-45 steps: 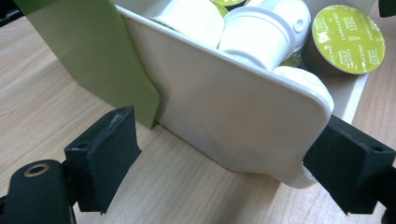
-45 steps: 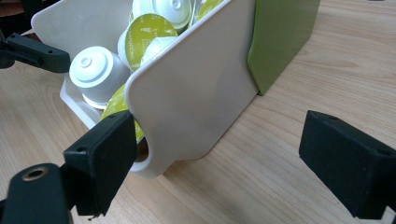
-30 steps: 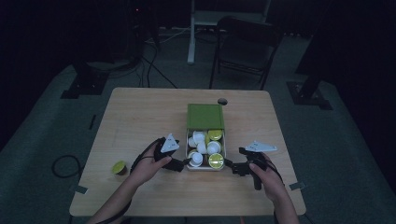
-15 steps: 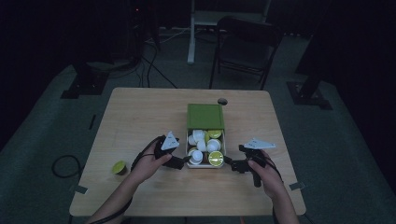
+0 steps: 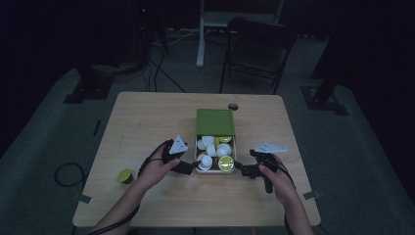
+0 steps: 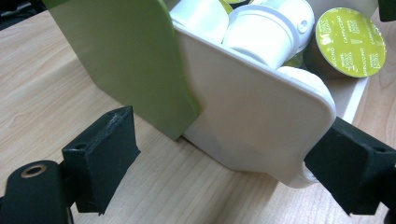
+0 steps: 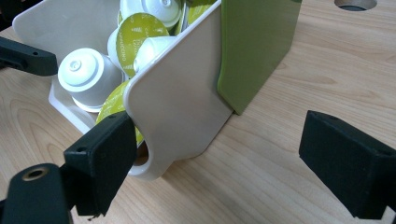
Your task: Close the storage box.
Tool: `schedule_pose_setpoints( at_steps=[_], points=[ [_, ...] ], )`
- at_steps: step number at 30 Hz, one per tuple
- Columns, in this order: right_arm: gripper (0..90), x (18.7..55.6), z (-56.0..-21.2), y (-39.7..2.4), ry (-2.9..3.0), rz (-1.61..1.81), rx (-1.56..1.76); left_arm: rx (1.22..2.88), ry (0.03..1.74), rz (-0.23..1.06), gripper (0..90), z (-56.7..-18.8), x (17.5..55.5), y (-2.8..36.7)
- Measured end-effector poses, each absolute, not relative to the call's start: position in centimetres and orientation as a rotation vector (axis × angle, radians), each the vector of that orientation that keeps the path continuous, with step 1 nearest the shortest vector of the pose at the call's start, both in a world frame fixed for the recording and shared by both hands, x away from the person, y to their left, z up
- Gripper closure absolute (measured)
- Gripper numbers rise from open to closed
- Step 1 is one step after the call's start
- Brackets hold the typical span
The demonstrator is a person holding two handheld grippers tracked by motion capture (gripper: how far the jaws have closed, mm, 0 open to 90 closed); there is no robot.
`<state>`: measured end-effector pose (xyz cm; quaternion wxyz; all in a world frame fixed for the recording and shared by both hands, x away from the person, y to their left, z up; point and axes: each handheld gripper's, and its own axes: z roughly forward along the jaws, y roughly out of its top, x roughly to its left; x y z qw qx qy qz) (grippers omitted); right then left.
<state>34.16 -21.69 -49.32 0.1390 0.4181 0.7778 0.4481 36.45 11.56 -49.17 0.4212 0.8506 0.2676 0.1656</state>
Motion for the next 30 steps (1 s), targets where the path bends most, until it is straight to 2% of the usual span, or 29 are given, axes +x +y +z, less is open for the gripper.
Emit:
schedule_pose_setpoints(
  at_steps=[30],
  points=[
    [11.2,36.7,-48.6,-21.1,2.205,1.259,1.253,2.117,0.720,0.394,10.4,-48.9,39.0,11.6]
  ],
)
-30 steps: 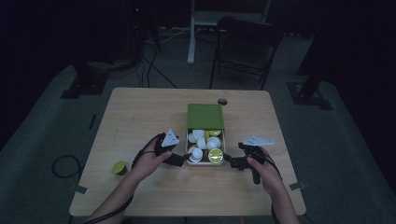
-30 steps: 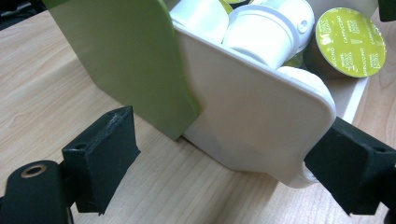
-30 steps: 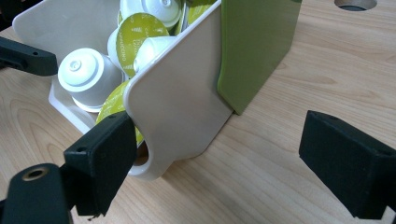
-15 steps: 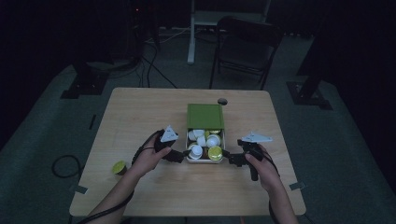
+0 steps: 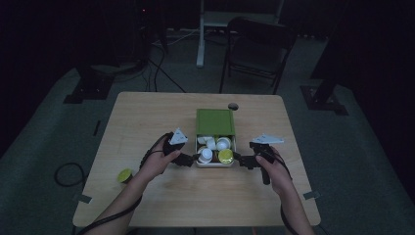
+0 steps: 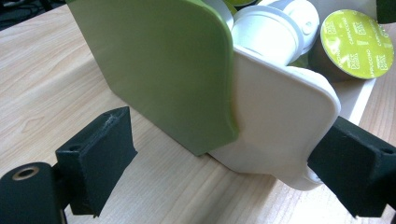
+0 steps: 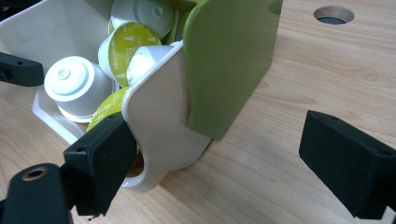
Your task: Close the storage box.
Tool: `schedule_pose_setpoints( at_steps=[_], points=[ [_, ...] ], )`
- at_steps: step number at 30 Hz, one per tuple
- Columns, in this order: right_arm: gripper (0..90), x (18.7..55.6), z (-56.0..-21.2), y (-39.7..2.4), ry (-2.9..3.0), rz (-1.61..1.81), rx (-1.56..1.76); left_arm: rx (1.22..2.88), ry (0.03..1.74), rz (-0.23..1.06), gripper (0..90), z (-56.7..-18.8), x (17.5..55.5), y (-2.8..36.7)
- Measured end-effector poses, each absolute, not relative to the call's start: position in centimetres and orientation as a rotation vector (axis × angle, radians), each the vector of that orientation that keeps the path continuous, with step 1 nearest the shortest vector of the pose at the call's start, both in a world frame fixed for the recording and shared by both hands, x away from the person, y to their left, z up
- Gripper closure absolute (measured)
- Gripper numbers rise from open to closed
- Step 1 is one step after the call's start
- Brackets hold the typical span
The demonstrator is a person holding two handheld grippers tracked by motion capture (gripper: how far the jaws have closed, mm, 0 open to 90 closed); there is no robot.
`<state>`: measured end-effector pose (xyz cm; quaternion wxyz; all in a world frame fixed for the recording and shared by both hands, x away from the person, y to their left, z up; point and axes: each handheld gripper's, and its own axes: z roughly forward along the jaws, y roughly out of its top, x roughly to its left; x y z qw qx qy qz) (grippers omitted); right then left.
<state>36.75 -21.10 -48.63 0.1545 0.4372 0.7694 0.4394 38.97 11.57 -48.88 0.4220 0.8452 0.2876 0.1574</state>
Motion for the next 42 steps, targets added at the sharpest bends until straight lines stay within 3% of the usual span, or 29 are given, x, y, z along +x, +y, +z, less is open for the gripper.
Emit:
schedule_pose_setpoints(
  at_steps=[42],
  points=[
    [10.8,39.8,-48.4,-20.6,2.152,1.210,1.296,2.090,0.777,0.427,8.7,-49.0,42.3,11.5]
  ],
)
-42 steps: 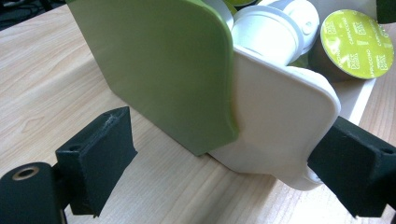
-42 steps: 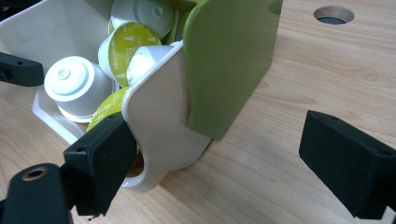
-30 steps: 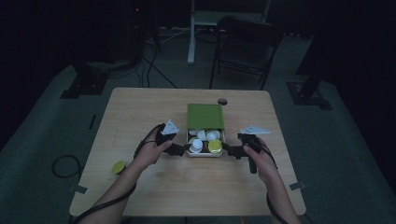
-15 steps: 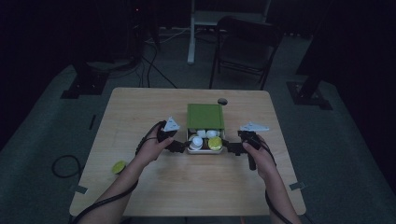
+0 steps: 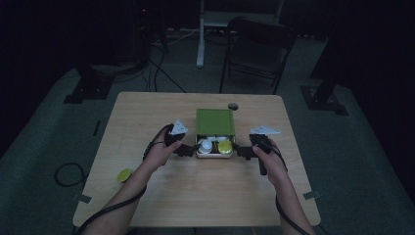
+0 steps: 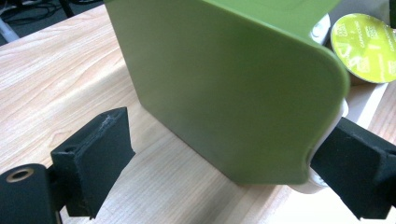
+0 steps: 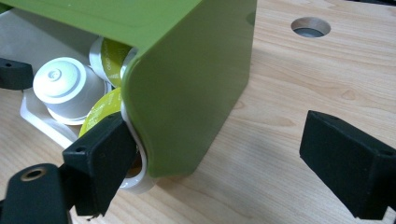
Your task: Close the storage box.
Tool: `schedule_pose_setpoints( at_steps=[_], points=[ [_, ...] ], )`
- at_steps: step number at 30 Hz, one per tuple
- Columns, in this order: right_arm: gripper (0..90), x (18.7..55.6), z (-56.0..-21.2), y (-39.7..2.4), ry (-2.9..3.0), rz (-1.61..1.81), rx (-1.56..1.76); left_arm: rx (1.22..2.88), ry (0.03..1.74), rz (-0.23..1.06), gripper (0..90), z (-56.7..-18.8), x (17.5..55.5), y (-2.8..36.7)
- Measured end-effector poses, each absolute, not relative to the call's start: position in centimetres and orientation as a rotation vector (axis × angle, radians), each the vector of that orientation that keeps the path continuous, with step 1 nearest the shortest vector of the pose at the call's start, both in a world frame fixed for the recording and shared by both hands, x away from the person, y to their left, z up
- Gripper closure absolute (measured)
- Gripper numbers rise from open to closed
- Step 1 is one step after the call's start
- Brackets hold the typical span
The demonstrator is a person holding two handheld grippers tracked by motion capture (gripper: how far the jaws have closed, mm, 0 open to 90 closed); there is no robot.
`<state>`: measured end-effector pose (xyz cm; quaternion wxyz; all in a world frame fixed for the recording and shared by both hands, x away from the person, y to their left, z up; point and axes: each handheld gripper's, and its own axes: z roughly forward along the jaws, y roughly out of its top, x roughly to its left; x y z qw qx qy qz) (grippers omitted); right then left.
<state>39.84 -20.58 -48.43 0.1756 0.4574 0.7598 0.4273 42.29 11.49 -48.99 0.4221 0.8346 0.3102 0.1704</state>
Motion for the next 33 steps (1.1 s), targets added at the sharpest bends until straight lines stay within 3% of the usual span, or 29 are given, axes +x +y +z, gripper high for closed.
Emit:
schedule_pose_setpoints(
  at_steps=[15,33],
  points=[
    [10.6,40.2,-48.6,-20.1,2.109,1.202,1.322,2.093,0.782,0.465,4.1,-49.0,42.8,11.2],
    [10.9,39.1,-47.5,-19.6,2.054,1.298,1.271,1.993,0.826,0.433,6.6,-48.5,41.3,11.1]
  ],
)
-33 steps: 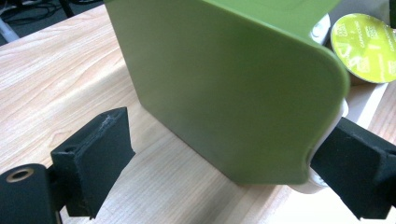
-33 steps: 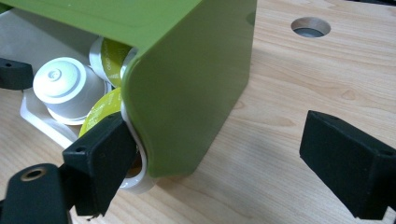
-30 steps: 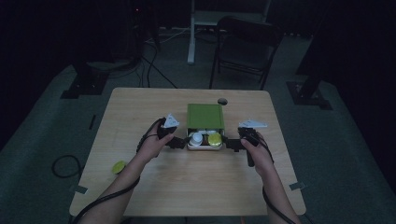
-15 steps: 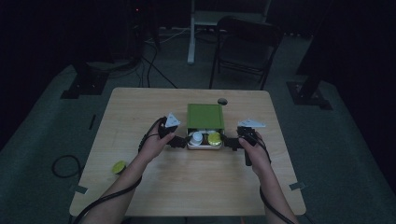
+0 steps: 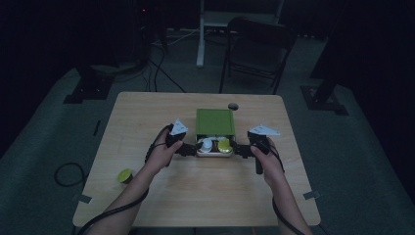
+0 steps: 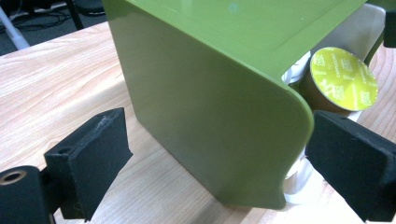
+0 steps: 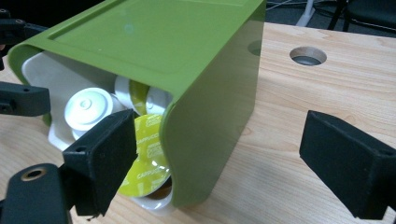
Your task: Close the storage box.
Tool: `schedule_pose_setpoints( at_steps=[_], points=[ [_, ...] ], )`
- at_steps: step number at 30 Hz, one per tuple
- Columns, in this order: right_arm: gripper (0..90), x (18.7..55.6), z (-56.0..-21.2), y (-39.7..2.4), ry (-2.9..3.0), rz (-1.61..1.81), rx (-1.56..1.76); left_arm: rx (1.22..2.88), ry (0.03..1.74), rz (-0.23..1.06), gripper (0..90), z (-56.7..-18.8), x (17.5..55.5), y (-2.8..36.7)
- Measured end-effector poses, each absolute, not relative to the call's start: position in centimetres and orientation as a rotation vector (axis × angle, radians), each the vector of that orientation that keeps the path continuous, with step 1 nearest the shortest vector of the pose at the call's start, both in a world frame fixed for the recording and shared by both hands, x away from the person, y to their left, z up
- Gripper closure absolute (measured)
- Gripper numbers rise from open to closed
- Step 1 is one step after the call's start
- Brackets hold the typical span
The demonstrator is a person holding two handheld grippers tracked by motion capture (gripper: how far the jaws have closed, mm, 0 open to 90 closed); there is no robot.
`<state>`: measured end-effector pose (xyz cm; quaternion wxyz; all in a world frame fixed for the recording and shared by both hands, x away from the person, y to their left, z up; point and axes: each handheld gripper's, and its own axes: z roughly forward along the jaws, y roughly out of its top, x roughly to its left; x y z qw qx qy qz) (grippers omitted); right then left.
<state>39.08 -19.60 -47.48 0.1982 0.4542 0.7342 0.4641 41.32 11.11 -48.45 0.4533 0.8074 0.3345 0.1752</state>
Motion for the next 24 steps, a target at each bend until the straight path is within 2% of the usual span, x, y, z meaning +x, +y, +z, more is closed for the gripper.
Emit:
schedule_pose_setpoints(
  at_steps=[11,24],
  points=[
    [10.8,38.3,-48.0,-20.6,2.033,1.296,1.301,1.937,0.899,0.489,6.6,-48.1,40.3,12.5],
    [10.9,37.5,-48.4,-22.1,2.015,1.262,1.313,1.918,0.925,0.463,6.6,-48.9,38.5,14.1]
  ],
)
